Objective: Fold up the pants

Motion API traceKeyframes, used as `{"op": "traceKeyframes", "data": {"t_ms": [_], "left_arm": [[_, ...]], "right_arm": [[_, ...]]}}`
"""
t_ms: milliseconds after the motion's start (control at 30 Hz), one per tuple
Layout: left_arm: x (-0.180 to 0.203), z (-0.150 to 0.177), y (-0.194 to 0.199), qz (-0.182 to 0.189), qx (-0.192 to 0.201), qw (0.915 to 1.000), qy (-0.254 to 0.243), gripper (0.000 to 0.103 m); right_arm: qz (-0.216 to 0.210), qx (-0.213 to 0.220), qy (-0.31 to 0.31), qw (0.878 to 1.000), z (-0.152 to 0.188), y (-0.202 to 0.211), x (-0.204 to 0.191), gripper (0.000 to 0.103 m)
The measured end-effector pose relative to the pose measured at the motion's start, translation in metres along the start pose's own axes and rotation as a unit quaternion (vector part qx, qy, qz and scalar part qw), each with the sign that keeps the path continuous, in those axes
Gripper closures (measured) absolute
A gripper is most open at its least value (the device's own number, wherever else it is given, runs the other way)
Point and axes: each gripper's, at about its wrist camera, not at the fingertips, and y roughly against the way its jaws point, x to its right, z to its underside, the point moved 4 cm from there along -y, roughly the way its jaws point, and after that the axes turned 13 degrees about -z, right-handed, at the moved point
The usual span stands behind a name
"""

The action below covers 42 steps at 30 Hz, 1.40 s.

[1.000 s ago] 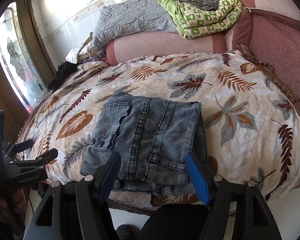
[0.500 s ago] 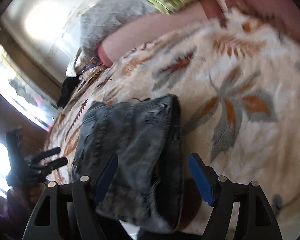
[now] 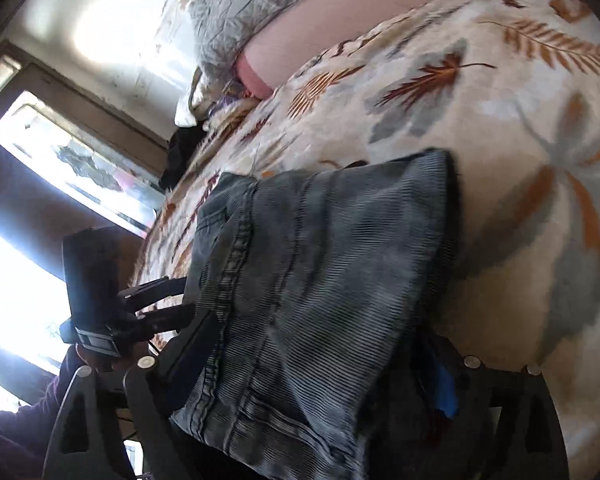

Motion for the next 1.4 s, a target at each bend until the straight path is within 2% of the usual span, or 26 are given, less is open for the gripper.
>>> {"op": "traceKeyframes", "data": {"t_ms": [67,133,200,233,267,300,367,467,567,700,833,933,1033,1100,1133,1167,1200,1300,1367,1400], "left_arm": [[0.004,0.0,0.001,0.004,0.004,1.0,-0.005,0.024],[0.009,0.001,0.005,-0.002,0.012,0.9999,-0.011,0.03],[0.01,0.0,0.005,-0.012,0.013,0.9998,-0.012,0.04],[0.012,-0.002,0.006,-0.018,0.016,0.9997,-0.011,0.05],[0.014,-0.004,0.009,-0.022,0.019,0.9995,-0.012,0.06],[0.016,-0.005,0.012,-0.025,0.022,0.9994,-0.015,0.064],[0.018,-0.008,0.019,-0.025,0.029,0.999,-0.021,0.074],[0.02,-0.012,0.032,-0.029,0.041,0.9984,-0.027,0.079],[0.013,-0.019,0.051,-0.039,0.067,0.9967,-0.026,0.08],[-0.003,-0.042,0.086,-0.047,0.109,0.9927,-0.019,0.08],[-0.03,-0.076,0.101,-0.092,0.129,0.9873,-0.011,0.08],[-0.056,-0.093,0.093,-0.124,0.123,0.9846,0.009,0.08],[-0.089,-0.098,0.063,-0.159,0.086,0.9829,0.036,0.079],[-0.11,-0.092,0.03,-0.186,0.042,0.9802,0.054,0.076],[-0.12,-0.087,0.011,-0.212,0.019,0.9754,0.058,0.071],[-0.127,-0.083,-0.001,-0.231,0.007,0.9707,0.065,0.062],[-0.132,-0.079,-0.008,-0.233,0.005,0.9695,0.075,0.061],[-0.134,-0.075,0.004,-0.226,0.017,0.9689,0.098,0.061],[-0.128,-0.072,0.021,-0.239,0.025,0.9659,0.095,0.061],[-0.125,-0.069,0.032,-0.249,0.036,0.9631,0.096,0.06]], "right_arm": [[0.009,-0.008,0.017,1.0,0.001,-0.007,-0.011,0.012],[0.024,-0.015,0.039,0.999,0.004,-0.013,-0.025,0.023],[0.066,-0.017,0.063,0.996,0.002,-0.017,-0.03,0.046],[0.075,-0.014,0.066,0.995,0.002,-0.016,-0.03,0.052],[0.082,-0.009,0.063,0.995,0.002,-0.014,-0.031,0.066],[0.093,-0.003,0.058,0.994,0.0,-0.01,-0.03,0.072],[0.096,0.002,0.062,0.994,0.0,-0.002,-0.035,0.074],[0.108,0.0,0.105,0.989,-0.003,0.004,-0.059,0.075],[0.102,0.009,0.118,0.988,-0.011,0.008,-0.076,0.076],[0.088,0.034,0.146,0.985,-0.036,0.01,-0.102,0.076],[0.07,0.048,0.151,0.985,-0.075,-0.008,-0.114,0.076],[0.061,0.05,0.152,0.985,-0.105,-0.04,-0.111,0.076],[0.054,0.033,0.131,0.989,-0.124,-0.081,-0.093,0.074],[0.069,0.008,0.099,0.993,-0.128,-0.111,-0.068,0.065],[0.087,-0.003,0.085,0.993,-0.126,-0.122,-0.056,0.058],[0.109,-0.019,0.071,0.991,-0.124,-0.133,-0.043,0.043],[0.155,-0.032,0.055,0.986,-0.118,-0.144,-0.023,0.028],[0.148,-0.008,0.041,0.988,-0.109,-0.132,-0.018,0.027],[0.162,-0.006,0.042,0.986,-0.104,-0.117,-0.024,0.027],[0.17,0.009,0.052,0.984,-0.101,-0.1,-0.033,0.027]]}}
